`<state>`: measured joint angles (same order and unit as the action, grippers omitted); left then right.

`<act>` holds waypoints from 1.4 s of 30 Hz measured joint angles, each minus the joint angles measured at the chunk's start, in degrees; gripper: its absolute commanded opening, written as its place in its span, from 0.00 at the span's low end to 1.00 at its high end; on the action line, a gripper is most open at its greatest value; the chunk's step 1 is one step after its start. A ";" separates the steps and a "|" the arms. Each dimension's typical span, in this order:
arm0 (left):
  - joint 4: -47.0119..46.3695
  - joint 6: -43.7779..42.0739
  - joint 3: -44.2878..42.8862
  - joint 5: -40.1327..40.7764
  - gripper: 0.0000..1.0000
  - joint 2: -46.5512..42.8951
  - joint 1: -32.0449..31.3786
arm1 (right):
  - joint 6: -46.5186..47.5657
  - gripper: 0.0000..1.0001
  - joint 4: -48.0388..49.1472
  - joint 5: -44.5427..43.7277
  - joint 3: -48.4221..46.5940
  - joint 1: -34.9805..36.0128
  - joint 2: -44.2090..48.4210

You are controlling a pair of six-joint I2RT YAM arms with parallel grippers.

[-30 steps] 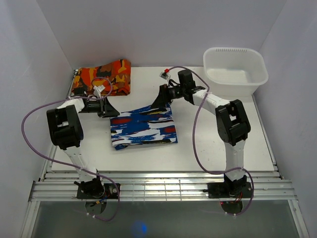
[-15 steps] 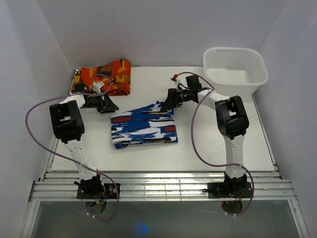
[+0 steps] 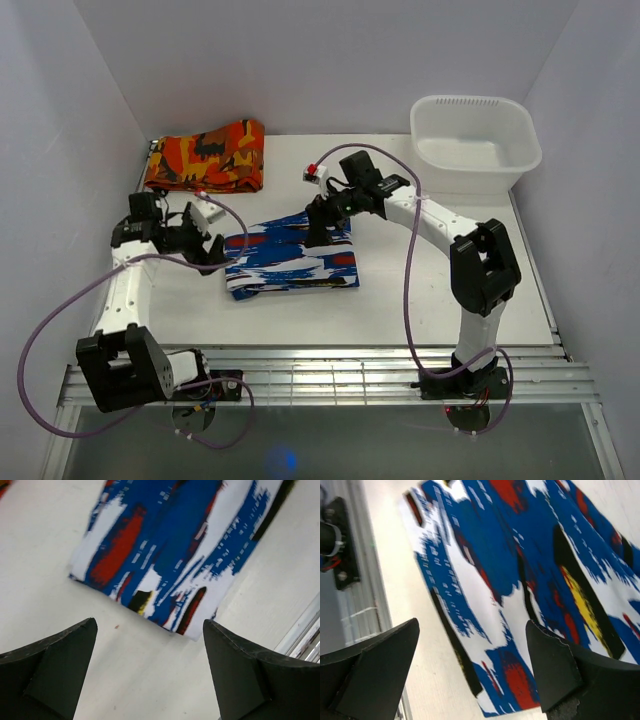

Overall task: Fold and stack the trousers
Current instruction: Fold the trousers

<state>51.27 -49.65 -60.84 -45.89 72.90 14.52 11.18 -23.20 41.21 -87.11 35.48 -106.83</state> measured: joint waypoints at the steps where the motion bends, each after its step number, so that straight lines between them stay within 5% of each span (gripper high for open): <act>1: -0.13 -1.99 2.45 1.03 0.98 -1.99 -1.88 | -0.02 0.92 -0.70 -1.42 0.07 0.13 -0.59; 11: -8.35 -6.82 19.47 13.14 0.98 -7.78 -21.24 | -2.21 0.90 -4.63 -12.15 0.37 -6.12 -12.26; 19: -19.43 -4.46 26.80 24.94 0.95 -8.28 -29.20 | -3.08 0.86 -4.79 -12.39 -0.09 -6.29 -12.94; 23: -25.07 -4.17 29.51 30.99 0.78 -8.85 -30.64 | -2.78 0.84 -5.05 -12.76 -0.46 -6.29 -13.29; 29: -30.73 -5.09 30.08 38.18 0.40 -8.94 -31.15 | -1.81 0.80 -6.47 -13.09 -1.81 -6.34 -14.21; 36: -31.63 -8.96 29.62 40.13 0.03 -13.55 -31.36 | 0.11 0.77 -8.02 -13.79 -2.93 -6.21 -14.91; 42: -34.97 -15.52 30.38 40.35 0.00 -17.86 -31.69 | 1.86 0.76 -8.63 -13.86 -3.26 -6.16 -15.12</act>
<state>16.29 -65.17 -30.46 -5.54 55.05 -17.17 13.04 -31.83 27.35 -90.37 29.32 -121.95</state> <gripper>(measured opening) 0.270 0.763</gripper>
